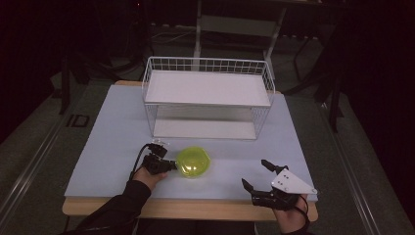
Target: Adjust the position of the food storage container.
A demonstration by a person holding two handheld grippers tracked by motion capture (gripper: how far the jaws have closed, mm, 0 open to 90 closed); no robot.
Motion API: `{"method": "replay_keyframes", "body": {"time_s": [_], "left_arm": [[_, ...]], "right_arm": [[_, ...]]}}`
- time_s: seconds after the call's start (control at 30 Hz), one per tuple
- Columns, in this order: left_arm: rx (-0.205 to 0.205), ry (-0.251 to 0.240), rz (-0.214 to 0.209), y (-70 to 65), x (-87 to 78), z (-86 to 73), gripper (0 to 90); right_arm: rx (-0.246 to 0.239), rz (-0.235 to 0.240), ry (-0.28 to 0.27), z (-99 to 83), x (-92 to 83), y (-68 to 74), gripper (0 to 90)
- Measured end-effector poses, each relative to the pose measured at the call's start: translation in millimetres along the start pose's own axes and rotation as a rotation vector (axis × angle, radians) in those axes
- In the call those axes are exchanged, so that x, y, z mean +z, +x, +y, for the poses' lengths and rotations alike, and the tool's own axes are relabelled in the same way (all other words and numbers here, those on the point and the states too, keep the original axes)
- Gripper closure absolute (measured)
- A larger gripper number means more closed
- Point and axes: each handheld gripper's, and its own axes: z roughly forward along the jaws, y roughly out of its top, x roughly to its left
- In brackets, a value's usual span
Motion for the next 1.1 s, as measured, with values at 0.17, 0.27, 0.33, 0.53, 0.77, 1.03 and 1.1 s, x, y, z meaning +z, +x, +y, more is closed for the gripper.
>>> {"method": "replay_keyframes", "body": {"time_s": [0.17, 0.27, 0.33, 0.53, 0.77, 1.03, 1.1], "left_arm": [[-0.001, -0.009, 0.015, -2.8, 2.9, 3.8, 90.0], [0.002, -0.016, 0.031, -3.8, -6.2, -1.8, 90.0], [-0.006, -0.022, 0.019, -7.3, -12.5, -7.3, 90.0], [-0.004, -0.014, -0.015, -18.3, -9.6, -14.9, 90.0], [-0.037, -0.017, -0.008, -13.0, 5.8, -6.7, 90.0], [-0.023, -0.021, 0.012, -15.9, 17.3, 4.8, 90.0], [-0.014, -0.025, 0.018, -18.9, 19.2, 9.7, 90.0]], "right_arm": [[0.002, 0.007, 0.005, -0.3, 0.5, 0.1, 15.0], [0.0, 0.005, 0.003, 0.0, 0.1, 0.2, 15.0], [0.003, 0.005, 0.0, -0.1, 0.1, -0.8, 15.0], [0.004, 0.008, 0.005, 0.4, 0.4, 0.7, 15.0], [0.004, 0.011, 0.008, -0.1, 0.5, 0.6, 15.0], [0.004, 0.02, 0.011, -0.3, 1.2, 1.4, 15.0], [0.004, 0.02, 0.013, -0.5, 1.6, 1.5, 15.0]]}}
